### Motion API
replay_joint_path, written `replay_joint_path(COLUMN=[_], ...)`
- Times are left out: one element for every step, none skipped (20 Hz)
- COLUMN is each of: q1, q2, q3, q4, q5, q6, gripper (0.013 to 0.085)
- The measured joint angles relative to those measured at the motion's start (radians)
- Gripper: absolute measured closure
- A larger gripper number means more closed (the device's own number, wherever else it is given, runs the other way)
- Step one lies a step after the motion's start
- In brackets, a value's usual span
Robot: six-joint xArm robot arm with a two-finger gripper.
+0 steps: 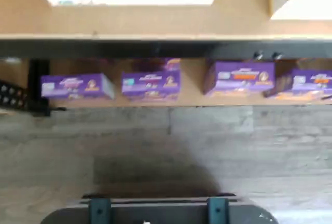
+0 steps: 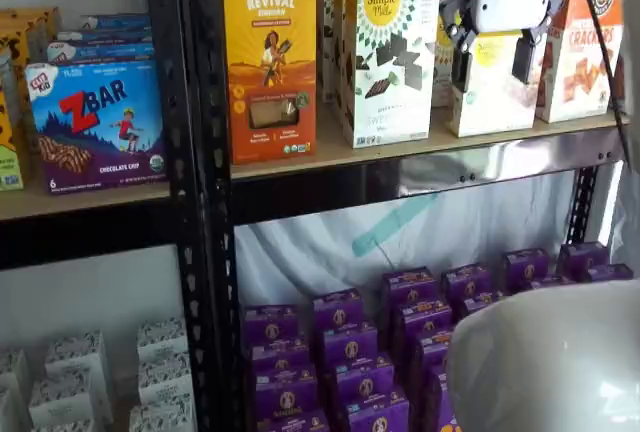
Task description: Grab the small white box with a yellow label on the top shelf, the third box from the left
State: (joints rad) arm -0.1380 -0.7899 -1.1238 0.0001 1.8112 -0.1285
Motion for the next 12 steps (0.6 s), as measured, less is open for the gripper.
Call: replay_joint_path(q1=[-0.008, -0.022, -0.034, -0.045, -0.059, -0.072, -0.081, -0.091, -0.102, -0.125, -0.126, -0.136], q2=[0.007, 0.019, 0.030, 0.040, 0.053, 0.068, 0.080, 0.092, 0.107, 0.138, 0.140, 0.153], q3=[-0.002, -0.006, -0.011, -0.016, -0.022, -0.030, -0.036, -0.042, -0.050, -0.066, -0.067, -0.074], q4=[-0.002, -0.004, -0.002, 0.001, 0.008, 0.013, 0.015, 0.019, 0.023, 0.030, 0.030, 0.030], q5=[-0.012, -0.029, -0.042, -0.052, -0.065, -0.077, -0.086, -0.096, -0.107, -0.127, -0.130, -0.139], q6=[-0.009, -0.023, -0.034, -0.043, -0.056, -0.068, -0.076, -0.085, -0.096, -0.118, -0.120, -0.129], gripper=[0.0130, 0.0130, 0.0130, 0.0130, 0.0130, 0.0130, 0.0130, 0.0130, 0.0130, 0.0130, 0.0130, 0.0130])
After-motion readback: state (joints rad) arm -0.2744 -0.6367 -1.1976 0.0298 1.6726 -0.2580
